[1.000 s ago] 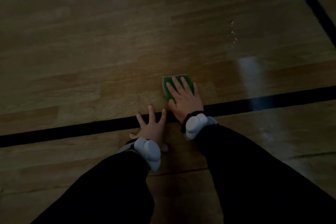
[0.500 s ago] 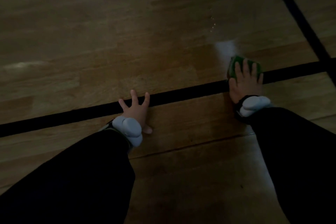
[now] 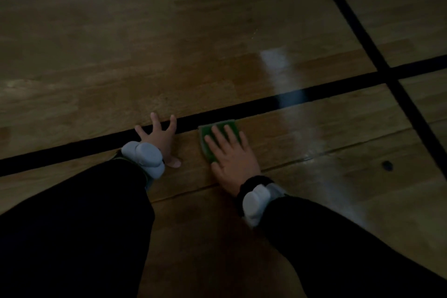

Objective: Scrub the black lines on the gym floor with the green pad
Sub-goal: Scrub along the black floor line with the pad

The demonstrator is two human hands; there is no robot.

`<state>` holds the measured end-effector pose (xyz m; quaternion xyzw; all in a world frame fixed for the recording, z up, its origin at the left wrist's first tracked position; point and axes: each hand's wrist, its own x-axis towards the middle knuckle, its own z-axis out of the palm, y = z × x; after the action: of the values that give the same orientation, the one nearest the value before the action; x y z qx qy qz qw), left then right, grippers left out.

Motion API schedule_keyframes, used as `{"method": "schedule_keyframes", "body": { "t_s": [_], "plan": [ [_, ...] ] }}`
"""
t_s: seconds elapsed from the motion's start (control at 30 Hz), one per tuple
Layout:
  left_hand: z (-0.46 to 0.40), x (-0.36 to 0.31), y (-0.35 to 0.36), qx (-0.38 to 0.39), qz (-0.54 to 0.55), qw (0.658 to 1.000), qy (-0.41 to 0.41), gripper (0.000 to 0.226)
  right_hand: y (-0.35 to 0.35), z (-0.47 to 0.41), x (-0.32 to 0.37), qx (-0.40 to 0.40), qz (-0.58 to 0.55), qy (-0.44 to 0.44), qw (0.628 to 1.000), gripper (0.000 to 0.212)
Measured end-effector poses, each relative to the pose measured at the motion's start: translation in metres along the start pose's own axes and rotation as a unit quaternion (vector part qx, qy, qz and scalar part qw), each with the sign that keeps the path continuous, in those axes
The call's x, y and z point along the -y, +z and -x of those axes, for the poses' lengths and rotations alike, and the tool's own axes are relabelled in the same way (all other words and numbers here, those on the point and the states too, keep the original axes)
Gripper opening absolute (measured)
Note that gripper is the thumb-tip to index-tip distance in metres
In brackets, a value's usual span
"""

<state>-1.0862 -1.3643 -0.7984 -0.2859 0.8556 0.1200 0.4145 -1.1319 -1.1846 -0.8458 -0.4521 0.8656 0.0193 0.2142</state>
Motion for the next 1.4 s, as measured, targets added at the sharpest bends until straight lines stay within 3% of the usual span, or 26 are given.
{"method": "schedule_keyframes", "body": {
  "t_s": [0.1,0.23,0.47,0.7,0.9,1.0,1.2,1.4],
  "plan": [
    [-0.001,0.0,0.0,0.0,-0.007,1.0,-0.008,0.112,0.012,0.011,0.021,-0.001,-0.006,-0.07,0.998,0.064],
    [0.001,0.001,0.001,-0.003,-0.014,1.0,-0.007,0.112,0.015,0.015,0.006,-0.017,-0.01,-0.07,0.997,0.063],
    [0.002,0.004,0.002,-0.015,-0.019,1.0,0.007,0.113,0.004,0.036,-0.087,-0.039,-0.041,0.106,0.993,0.067],
    [0.0,0.005,0.004,-0.026,-0.001,1.0,0.001,0.114,0.008,0.075,-0.192,-0.087,-0.045,0.306,0.947,0.062],
    [-0.004,0.006,0.006,-0.03,-0.006,1.0,-0.003,0.114,0.011,0.081,-0.2,-0.097,-0.066,0.366,0.923,0.061],
    [-0.005,0.004,0.009,-0.035,0.012,0.999,-0.007,0.114,0.008,0.08,-0.17,-0.081,-0.047,0.34,0.936,0.062],
    [0.002,0.009,0.024,-0.101,0.08,0.992,-0.009,0.108,0.028,0.086,-0.089,-0.026,-0.035,0.154,0.987,0.069],
    [0.026,-0.014,0.054,-0.143,0.101,0.984,-0.021,0.078,0.033,0.089,-0.086,-0.05,-0.049,0.12,0.99,0.078]
  ]
}}
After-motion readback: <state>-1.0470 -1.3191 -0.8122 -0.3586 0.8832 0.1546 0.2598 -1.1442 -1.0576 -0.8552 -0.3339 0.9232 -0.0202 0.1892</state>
